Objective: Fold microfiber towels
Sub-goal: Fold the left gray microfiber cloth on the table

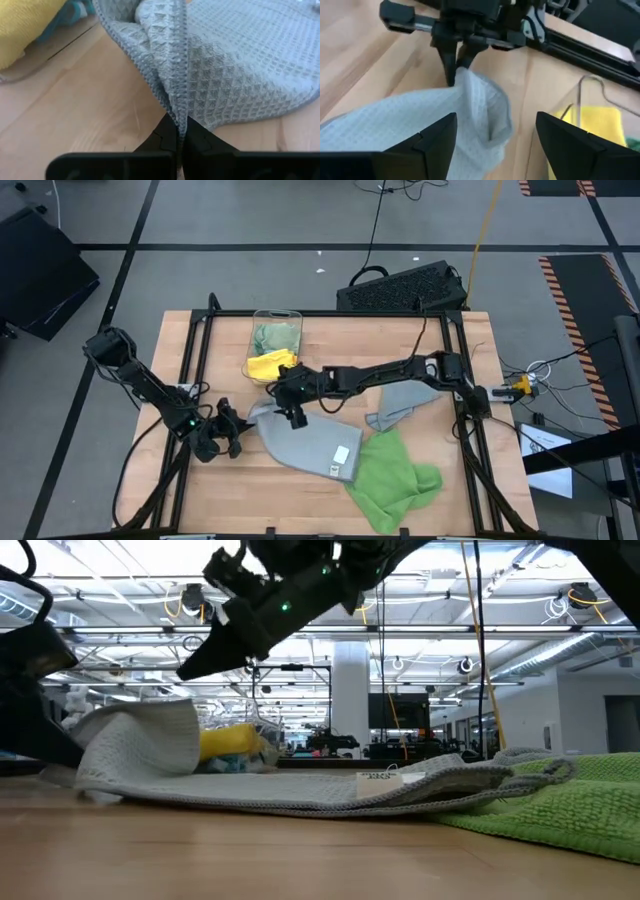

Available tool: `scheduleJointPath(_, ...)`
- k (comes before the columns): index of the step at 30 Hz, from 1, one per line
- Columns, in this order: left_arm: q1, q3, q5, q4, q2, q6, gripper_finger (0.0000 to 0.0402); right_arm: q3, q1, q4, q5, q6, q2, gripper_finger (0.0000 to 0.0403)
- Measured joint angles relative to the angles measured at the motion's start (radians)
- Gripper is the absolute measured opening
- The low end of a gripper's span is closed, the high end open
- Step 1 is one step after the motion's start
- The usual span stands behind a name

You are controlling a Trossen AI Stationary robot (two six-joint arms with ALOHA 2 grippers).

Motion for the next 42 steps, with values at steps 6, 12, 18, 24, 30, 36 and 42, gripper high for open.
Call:
scheduleJointPath(6, 0.0, 0.0, 0.008, -0.024, 0.0, -0.024, 0.0001, -0.002, -0.003, 0.001, -0.006, -0.043, 0.029, 0.0266)
scheduleJointPath(12, 0.0, 0.0, 0.024, -0.031, 0.0, -0.022, 0.0001, 0.0, 0.001, 0.07, 0.064, -0.059, 0.07, 0.0255)
scheduleJointPath(18, 0.0, 0.0, 0.036, -0.036, 0.0, -0.014, 0.0001, 0.001, -0.007, 0.123, 0.029, -0.057, 0.08, 0.0227)
scheduleJointPath(24, 0.0, 0.0, 0.04, -0.042, 0.0, -0.014, 0.0001, -0.002, -0.015, 0.142, -0.014, -0.059, 0.099, 0.0168)
scheduleJointPath(30, 0.0, 0.0, 0.042, -0.045, 0.0, -0.003, 0.0001, -0.001, -0.017, 0.142, -0.02, -0.04, 0.1, 0.0103)
scheduleJointPath(36, 0.0, -0.001, 0.043, -0.044, 0.0, 0.008, 0.0002, -0.001, 0.0, 0.134, 0.028, -0.023, 0.096, 0.0062)
scheduleJointPath(42, 0.0, -0.001, 0.05, -0.053, 0.0, 0.052, 0.0005, -0.001, 0.058, 0.055, 0.094, 0.038, 0.053, 0.0028)
